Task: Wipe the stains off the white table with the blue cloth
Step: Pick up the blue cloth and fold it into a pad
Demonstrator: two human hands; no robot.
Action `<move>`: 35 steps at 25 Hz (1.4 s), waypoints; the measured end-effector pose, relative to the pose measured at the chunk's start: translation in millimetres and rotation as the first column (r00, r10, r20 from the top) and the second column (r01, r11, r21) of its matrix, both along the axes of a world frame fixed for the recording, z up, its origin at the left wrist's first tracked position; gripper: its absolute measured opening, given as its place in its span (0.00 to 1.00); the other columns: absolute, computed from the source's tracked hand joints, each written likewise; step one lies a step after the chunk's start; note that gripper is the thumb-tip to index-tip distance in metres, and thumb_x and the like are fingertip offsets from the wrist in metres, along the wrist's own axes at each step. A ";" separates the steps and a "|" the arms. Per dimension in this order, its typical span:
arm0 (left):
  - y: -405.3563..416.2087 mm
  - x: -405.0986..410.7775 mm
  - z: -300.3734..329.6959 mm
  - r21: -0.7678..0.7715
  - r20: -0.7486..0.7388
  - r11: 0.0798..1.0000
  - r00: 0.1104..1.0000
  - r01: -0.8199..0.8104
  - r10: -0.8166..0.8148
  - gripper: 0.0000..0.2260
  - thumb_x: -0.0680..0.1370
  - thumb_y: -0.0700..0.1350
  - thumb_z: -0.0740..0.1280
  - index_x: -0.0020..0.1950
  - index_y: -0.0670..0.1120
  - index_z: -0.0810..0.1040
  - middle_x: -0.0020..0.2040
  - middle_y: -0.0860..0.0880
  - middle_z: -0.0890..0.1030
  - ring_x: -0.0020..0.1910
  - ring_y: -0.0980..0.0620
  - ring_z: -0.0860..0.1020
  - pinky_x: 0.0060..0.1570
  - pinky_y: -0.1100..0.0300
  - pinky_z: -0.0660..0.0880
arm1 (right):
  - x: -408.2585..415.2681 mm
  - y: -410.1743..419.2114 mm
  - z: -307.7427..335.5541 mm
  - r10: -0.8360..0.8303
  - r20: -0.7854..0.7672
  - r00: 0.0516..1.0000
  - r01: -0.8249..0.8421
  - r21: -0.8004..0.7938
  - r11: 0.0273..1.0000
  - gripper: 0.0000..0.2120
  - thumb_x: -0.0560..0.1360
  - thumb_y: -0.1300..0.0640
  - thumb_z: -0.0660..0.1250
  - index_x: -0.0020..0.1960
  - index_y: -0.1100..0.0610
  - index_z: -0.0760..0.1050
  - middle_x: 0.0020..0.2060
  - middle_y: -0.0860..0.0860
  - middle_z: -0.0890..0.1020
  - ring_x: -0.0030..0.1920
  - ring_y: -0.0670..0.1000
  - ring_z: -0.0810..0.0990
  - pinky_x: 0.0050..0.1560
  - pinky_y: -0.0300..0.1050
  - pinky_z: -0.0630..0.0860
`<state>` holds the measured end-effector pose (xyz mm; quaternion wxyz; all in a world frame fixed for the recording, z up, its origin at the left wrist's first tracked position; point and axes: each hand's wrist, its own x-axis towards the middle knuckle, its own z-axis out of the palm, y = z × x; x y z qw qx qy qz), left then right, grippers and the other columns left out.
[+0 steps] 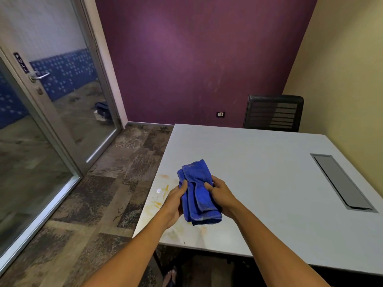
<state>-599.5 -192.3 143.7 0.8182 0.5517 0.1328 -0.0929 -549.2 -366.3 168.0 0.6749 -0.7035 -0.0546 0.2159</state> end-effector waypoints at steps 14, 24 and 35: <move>32.8 -59.6 10.6 0.421 0.223 0.906 0.963 0.047 -0.153 0.17 0.75 0.61 0.70 0.62 0.59 0.76 0.57 0.55 0.83 0.54 0.53 0.84 0.50 0.58 0.81 | -77.4 40.7 -7.2 -0.060 0.021 0.998 0.061 -0.101 0.993 0.34 0.70 0.30 0.71 0.52 0.63 0.81 0.48 0.59 0.85 0.47 0.53 0.86 0.49 0.50 0.80; 147.4 -79.7 7.0 0.491 0.130 0.849 0.980 -0.197 0.152 0.05 0.81 0.45 0.67 0.55 0.46 0.80 0.51 0.48 0.84 0.53 0.45 0.83 0.51 0.48 0.79 | -101.1 119.9 -10.7 -0.271 -0.117 0.955 0.262 -0.082 0.961 0.14 0.83 0.55 0.64 0.55 0.67 0.79 0.50 0.62 0.85 0.50 0.59 0.83 0.49 0.53 0.77; 195.0 -111.6 -19.6 0.690 0.062 0.720 0.997 -0.079 0.050 0.09 0.73 0.42 0.77 0.48 0.49 0.79 0.44 0.51 0.82 0.44 0.49 0.80 0.40 0.61 0.74 | -110.6 168.9 41.6 0.106 0.216 0.971 0.031 -0.548 0.836 0.21 0.85 0.49 0.58 0.35 0.55 0.62 0.30 0.54 0.67 0.33 0.53 0.66 0.38 0.47 0.61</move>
